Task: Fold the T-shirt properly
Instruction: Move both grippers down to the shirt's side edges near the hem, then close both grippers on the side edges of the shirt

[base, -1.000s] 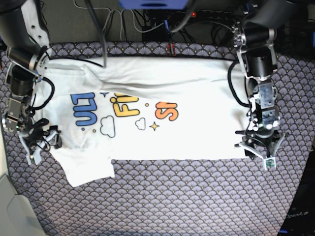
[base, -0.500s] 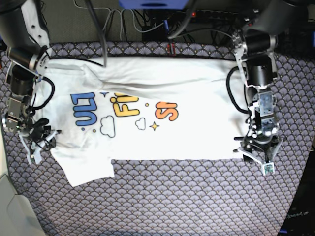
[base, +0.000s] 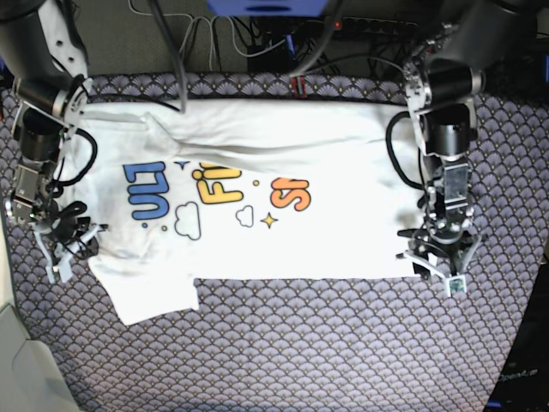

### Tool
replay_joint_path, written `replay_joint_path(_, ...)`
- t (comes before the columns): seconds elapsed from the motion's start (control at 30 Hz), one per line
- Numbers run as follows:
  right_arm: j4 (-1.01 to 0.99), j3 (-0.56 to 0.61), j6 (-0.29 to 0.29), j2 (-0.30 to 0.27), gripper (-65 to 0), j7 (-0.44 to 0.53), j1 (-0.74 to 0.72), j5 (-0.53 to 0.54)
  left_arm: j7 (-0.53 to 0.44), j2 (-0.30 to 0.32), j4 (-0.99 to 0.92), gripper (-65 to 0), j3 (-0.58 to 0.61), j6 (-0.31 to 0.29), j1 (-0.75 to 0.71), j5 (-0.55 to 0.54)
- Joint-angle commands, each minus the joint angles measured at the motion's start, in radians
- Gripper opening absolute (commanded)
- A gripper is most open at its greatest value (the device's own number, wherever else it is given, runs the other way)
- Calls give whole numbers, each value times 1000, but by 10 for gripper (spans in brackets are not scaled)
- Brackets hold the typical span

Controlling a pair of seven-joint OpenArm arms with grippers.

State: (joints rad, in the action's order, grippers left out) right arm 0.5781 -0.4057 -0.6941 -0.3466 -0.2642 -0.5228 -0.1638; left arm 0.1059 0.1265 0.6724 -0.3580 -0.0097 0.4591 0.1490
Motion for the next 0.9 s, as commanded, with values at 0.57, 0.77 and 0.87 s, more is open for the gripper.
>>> replay_joint_path(0.57,12,1,-4,7,-650,-8,-23,-4,-56,-11,-23,-322,0,4,39,-2)
replay_joint_path(0.77,12,1,-4,8,-650,-8,-23,-4,-67,-12,-90,-322,-2,4,60,-6)
replay_joint_path(0.87,12,1,-4,8,-650,-8,-24,-4,-122,-12,-92,-325,-2,4,56,-6)
